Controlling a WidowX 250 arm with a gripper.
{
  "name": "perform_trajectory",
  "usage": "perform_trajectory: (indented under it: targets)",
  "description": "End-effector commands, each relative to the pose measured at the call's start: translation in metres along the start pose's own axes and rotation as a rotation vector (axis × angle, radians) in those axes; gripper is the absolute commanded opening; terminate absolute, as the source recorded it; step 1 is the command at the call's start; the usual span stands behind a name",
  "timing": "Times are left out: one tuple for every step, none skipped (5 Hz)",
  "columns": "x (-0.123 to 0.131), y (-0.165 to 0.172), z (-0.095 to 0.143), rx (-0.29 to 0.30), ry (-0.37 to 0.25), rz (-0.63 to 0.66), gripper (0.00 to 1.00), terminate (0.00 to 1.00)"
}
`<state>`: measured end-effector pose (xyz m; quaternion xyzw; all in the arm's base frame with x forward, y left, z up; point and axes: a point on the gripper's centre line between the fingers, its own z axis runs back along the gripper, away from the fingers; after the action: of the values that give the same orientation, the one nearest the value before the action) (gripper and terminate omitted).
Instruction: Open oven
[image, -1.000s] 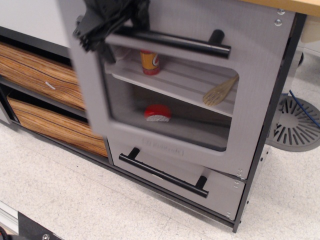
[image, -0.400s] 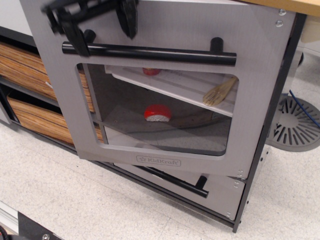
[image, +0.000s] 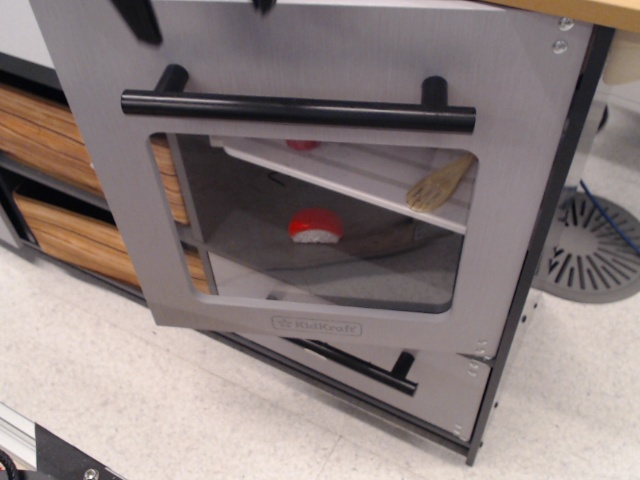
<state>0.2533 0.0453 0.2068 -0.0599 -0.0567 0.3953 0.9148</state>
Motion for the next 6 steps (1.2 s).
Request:
perform_trajectory:
  targets:
    - [0.043, -0.017, 0.001, 0.031, -0.183, 0.048, 1.00, 0.00]
    - [0.058, -0.023, 0.002, 0.025, -0.193, 0.085, 1.00, 0.00]
    - [0.065, -0.024, 0.004, 0.021, -0.195, 0.109, 1.00, 0.00]
    - [0.067, -0.018, -0.009, 0.059, -0.189, 0.075, 1.00, 0.00]
    - [0.062, -0.004, -0.023, 0.096, -0.213, 0.038, 1.00, 0.00]
    - [0.064, 0.005, -0.040, 0.146, -0.242, 0.013, 1.00, 0.00]
